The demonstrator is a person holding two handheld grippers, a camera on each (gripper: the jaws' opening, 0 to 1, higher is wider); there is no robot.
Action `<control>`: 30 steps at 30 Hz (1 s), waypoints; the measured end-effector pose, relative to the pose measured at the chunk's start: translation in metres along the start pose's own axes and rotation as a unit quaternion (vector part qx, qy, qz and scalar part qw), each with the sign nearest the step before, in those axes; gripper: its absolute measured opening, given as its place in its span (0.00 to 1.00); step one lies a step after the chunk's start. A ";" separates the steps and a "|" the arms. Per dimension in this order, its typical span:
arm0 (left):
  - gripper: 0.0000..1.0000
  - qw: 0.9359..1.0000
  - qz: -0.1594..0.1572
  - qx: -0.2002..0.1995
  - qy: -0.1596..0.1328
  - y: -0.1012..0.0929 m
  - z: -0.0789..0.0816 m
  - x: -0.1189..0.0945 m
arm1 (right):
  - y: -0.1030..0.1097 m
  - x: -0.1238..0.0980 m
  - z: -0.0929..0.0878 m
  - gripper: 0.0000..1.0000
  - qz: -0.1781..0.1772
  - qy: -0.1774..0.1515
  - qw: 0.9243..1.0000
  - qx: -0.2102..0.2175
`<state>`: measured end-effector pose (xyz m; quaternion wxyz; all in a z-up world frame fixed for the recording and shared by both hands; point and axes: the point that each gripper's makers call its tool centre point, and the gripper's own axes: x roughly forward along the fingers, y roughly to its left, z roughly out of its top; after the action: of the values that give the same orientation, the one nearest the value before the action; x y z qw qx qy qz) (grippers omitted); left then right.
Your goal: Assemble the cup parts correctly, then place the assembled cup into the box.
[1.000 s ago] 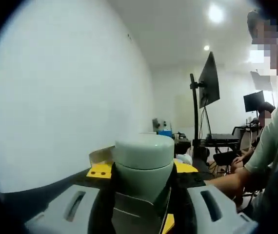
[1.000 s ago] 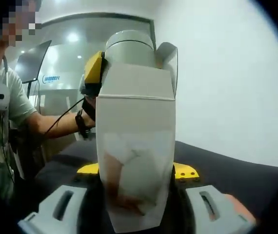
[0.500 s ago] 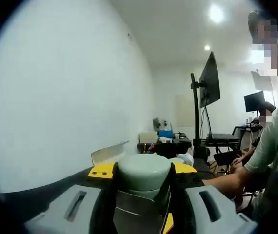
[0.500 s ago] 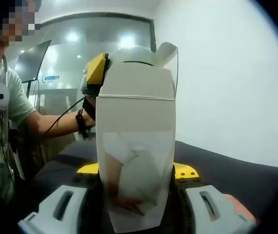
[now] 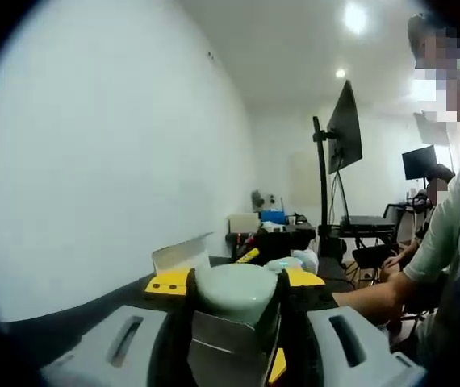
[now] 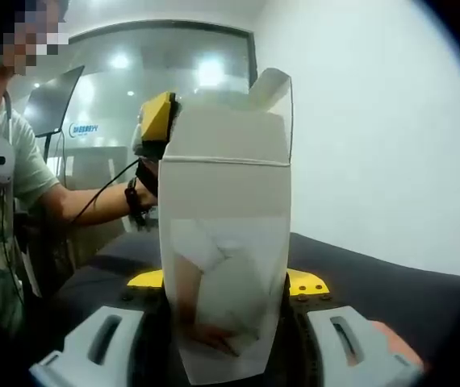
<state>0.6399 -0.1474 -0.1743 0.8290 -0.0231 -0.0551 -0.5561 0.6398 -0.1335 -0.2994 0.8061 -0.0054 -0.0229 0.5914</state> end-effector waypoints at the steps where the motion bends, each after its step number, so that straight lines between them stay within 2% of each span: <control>1: 0.26 1.000 0.008 -0.021 -0.020 0.003 0.009 -0.003 | 0.000 0.000 0.000 0.51 0.000 0.000 1.000 0.001; 2: 0.27 0.999 0.004 -0.034 -0.036 0.005 0.017 -0.006 | -0.005 0.001 0.009 0.51 -0.010 -0.026 1.000 0.009; 3: 0.27 0.998 0.002 -0.037 -0.050 0.006 0.024 -0.009 | -0.004 -0.002 0.000 0.51 -0.001 -0.002 1.000 0.006; 4: 0.27 0.998 0.006 -0.033 -0.046 0.008 0.024 -0.013 | -0.009 -0.003 0.001 0.51 -0.004 -0.006 1.000 0.008; 7: 0.27 0.999 0.020 -0.016 -0.044 0.011 0.028 -0.022 | -0.004 -0.001 -0.001 0.51 -0.005 -0.005 1.000 0.004; 13: 0.32 0.999 0.034 -0.017 -0.038 0.018 0.025 -0.042 | -0.005 0.000 -0.001 0.51 -0.003 -0.003 1.000 0.015; 16: 0.35 0.998 0.044 -0.024 -0.031 0.023 0.024 -0.050 | -0.002 -0.004 0.004 0.56 0.034 -0.010 0.997 0.065; 17: 0.34 0.998 0.056 -0.018 -0.015 0.028 0.019 -0.052 | -0.001 -0.004 0.008 0.59 0.032 -0.013 0.997 0.062; 18: 0.34 0.998 0.060 -0.019 -0.012 0.029 0.018 -0.053 | -0.002 -0.007 0.012 0.61 0.030 -0.016 0.997 0.064; 21: 0.34 0.998 0.061 -0.029 -0.016 0.033 0.020 -0.057 | -0.004 -0.016 0.021 0.62 0.018 -0.011 0.998 0.059; 24: 0.35 0.997 0.063 -0.031 -0.013 0.037 0.019 -0.058 | -0.010 -0.032 0.041 0.61 0.014 -0.022 0.998 0.066; 26: 0.35 0.997 0.057 -0.052 -0.021 0.037 0.017 -0.055 | -0.015 -0.043 0.067 0.59 0.012 -0.056 0.995 0.079; 27: 0.35 0.997 0.059 -0.051 -0.016 0.039 0.014 -0.053 | -0.018 -0.047 0.079 0.57 0.010 -0.072 0.994 0.080; 30: 0.34 0.997 0.058 -0.046 0.013 0.043 -0.001 -0.047 | -0.032 -0.054 0.098 0.47 -0.019 -0.084 0.994 0.069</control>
<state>0.6622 -0.0881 -0.1796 0.8586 -0.0571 -0.0168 -0.5093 0.6502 -0.1961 -0.2022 0.8107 0.1005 -0.0502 0.5746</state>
